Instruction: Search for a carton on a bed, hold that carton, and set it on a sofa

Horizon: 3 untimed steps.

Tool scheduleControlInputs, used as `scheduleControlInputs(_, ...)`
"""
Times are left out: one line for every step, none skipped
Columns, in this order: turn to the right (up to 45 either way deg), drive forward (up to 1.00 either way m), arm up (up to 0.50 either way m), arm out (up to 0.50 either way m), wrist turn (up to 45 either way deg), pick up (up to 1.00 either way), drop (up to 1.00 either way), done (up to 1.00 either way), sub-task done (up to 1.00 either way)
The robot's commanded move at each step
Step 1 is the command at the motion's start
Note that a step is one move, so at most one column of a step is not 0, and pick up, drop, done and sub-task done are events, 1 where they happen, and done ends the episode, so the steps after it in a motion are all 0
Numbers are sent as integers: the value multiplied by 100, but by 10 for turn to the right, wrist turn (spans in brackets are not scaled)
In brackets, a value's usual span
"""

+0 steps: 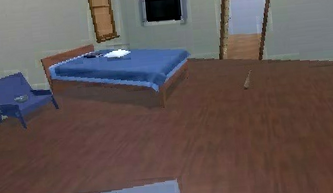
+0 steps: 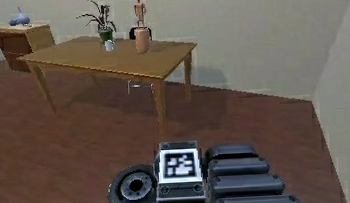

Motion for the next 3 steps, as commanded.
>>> scheduleControlInputs(0, 5, 0, 0, 0, 0, 0, 0, 0)
scheduleControlInputs(150, 0, 0, 0, 0, 0, 0, 0, 0)
scheduleControlInputs(0, 100, 0, 0, 0, 0, 0, 0, 0)
